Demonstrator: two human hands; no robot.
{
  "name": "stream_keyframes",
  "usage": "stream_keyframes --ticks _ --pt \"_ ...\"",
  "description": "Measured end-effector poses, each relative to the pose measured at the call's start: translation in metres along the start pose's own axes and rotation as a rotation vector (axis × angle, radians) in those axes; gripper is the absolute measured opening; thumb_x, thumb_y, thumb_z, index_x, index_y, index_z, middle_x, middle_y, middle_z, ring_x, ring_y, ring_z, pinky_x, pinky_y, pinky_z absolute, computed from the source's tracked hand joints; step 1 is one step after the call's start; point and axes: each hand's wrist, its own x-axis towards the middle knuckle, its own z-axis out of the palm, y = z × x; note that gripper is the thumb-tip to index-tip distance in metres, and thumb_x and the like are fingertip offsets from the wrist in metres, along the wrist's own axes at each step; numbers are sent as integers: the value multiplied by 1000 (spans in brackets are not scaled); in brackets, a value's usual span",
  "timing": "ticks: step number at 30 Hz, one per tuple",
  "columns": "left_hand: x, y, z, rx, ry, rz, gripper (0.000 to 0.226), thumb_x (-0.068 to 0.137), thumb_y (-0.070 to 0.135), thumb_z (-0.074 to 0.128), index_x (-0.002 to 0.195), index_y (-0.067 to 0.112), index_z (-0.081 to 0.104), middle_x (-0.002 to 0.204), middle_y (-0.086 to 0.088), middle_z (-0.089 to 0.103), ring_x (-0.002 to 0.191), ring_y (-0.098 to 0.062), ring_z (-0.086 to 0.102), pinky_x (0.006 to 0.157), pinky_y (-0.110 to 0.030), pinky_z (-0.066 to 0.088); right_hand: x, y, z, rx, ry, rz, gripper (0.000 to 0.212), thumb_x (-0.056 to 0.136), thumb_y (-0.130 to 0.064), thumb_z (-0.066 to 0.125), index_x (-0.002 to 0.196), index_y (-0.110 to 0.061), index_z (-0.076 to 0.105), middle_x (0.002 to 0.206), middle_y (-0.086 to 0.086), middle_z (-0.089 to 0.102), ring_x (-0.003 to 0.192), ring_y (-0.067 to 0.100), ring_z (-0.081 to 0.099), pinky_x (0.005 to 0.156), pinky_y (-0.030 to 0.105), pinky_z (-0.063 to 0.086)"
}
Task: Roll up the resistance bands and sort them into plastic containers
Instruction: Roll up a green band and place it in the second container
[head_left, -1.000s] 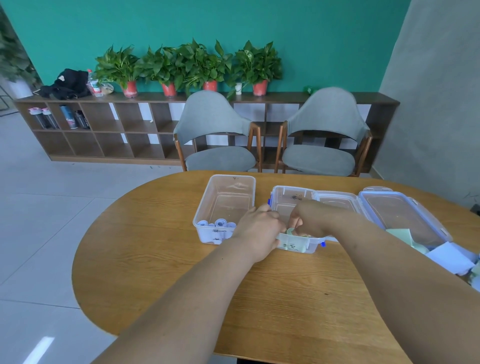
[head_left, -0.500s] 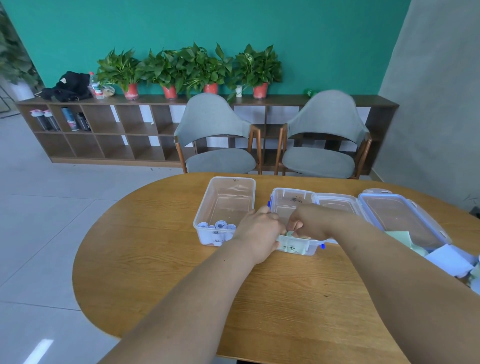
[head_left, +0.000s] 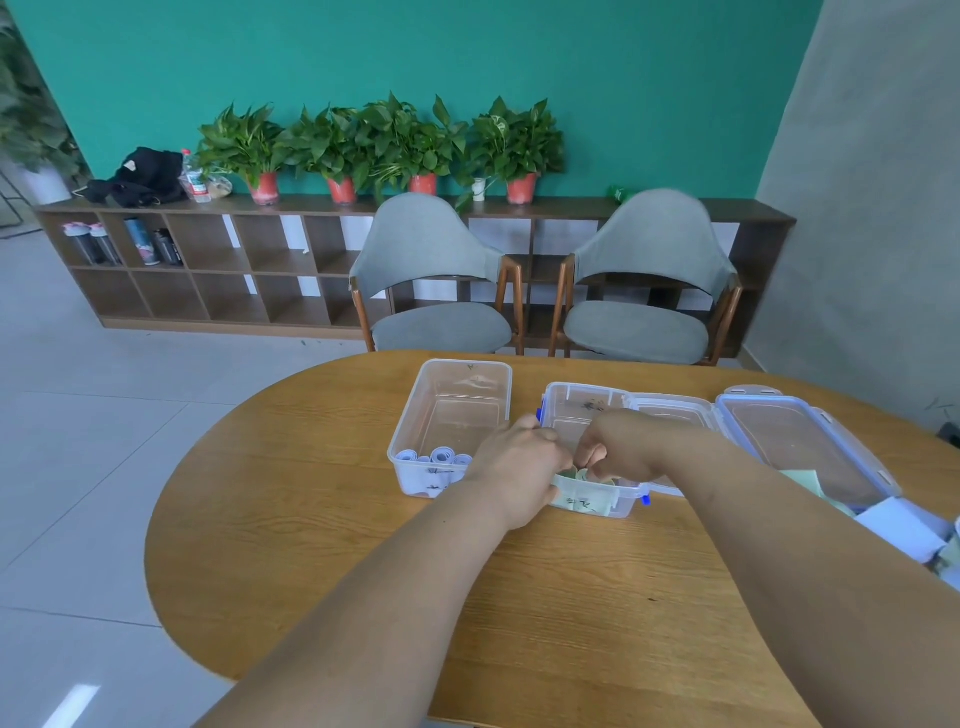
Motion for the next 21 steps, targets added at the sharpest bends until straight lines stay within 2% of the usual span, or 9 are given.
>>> stream_keyframes --ticks 5,8,13,17,21 --pt "-2 -1 -5 -9 -4 -4 33 95 29 72 127 26 71 124 9 66 120 -21 47 92 -37 46 2 2 -2 3 7 8 33 98 -11 61 123 -28 76 104 -18 74 97 2 68 94 31 59" --pt "-3 -1 -7 -23 5 -7 34 95 29 72 128 27 71 124 8 66 120 -22 47 91 -37 46 3 2 -2 -5 32 14 36 98 -8 57 122 -28 76 108 -16 76 99 4 70 96 32 59" --pt "-6 1 -14 -36 12 -13 40 96 31 72 136 31 67 128 9 65 123 -21 46 92 -37 47 -4 4 -5 21 124 21 29 99 -15 64 123 -28 75 116 -15 75 106 7 68 96 28 55" --pt "-10 11 -22 -34 36 2 42 97 32 71 139 31 66 134 9 64 125 -20 46 94 -36 43 -21 2 -10 -14 212 11 28 99 -16 64 123 -27 75 119 -13 72 109 9 64 90 23 46" --pt "-12 26 -30 -26 46 31 41 98 33 70 138 32 65 133 10 63 126 -20 45 92 -33 37 -49 1 -16 -49 260 10 28 100 -18 60 123 -26 74 121 -12 73 115 12 63 89 23 44"
